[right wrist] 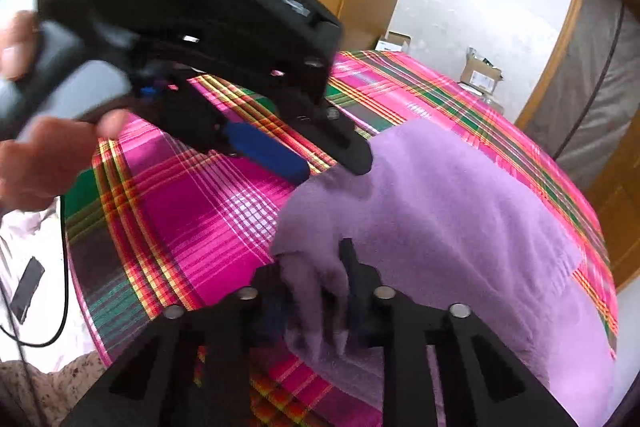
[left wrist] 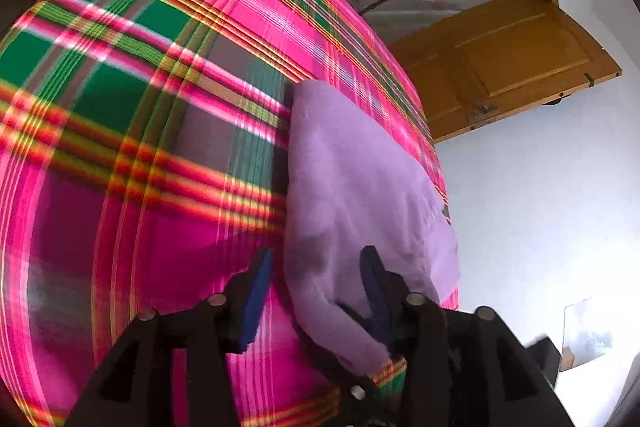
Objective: Fold clothes
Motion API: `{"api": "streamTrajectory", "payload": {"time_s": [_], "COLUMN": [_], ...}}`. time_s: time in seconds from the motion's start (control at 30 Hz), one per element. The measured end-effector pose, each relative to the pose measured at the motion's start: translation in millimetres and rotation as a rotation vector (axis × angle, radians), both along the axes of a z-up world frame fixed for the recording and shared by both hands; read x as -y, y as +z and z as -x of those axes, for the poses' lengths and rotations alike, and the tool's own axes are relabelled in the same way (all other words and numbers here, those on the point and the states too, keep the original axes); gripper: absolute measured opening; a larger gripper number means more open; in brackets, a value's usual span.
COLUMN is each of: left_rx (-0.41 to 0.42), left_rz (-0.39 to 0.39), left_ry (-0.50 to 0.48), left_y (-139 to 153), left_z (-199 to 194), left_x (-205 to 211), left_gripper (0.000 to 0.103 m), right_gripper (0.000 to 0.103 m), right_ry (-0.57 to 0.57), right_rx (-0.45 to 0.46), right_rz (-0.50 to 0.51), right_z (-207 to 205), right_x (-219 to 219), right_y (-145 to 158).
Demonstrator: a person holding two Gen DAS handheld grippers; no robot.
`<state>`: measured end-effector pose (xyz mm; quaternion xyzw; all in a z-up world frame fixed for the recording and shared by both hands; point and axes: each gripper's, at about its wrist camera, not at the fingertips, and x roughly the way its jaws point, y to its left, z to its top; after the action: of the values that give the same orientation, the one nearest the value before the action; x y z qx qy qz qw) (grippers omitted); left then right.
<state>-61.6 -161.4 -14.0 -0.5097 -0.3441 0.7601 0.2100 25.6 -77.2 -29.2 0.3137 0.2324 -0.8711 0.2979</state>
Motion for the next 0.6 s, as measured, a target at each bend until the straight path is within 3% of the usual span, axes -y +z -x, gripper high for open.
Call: {"api": "streamTrajectory", "payload": {"time_s": [0.23,0.27,0.33,0.43,0.6], "left_rx": [0.014,0.011,0.006,-0.003,-0.032], "left_rz": [-0.02,-0.024,-0.031,-0.043,-0.044], "left_ry": [-0.023,-0.022,-0.021,-0.019,-0.008], "left_y": [-5.9,-5.8,-5.7,-5.4,0.8], "left_z": [28.6,31.5,37.4,46.3,54.5], "left_x": [-8.2,-8.8,-9.9,-11.6,-8.0], "left_gripper": [0.046,0.044,0.029,0.014,0.01], "right_gripper": [0.016,0.016,0.016,0.016,0.015], "right_ry": [0.009,0.012,0.016,0.017,0.02], "right_rx": [-0.009,-0.01,-0.01,-0.009,-0.028], "right_rz": [0.063,0.067,0.07,0.073,0.091], "right_z": [3.9,4.4,6.4,11.2,12.5], "right_x": [-11.2,-12.6,-15.4,-15.1,-13.3], "right_y": [15.0,16.5,20.1,22.4,29.0]}}
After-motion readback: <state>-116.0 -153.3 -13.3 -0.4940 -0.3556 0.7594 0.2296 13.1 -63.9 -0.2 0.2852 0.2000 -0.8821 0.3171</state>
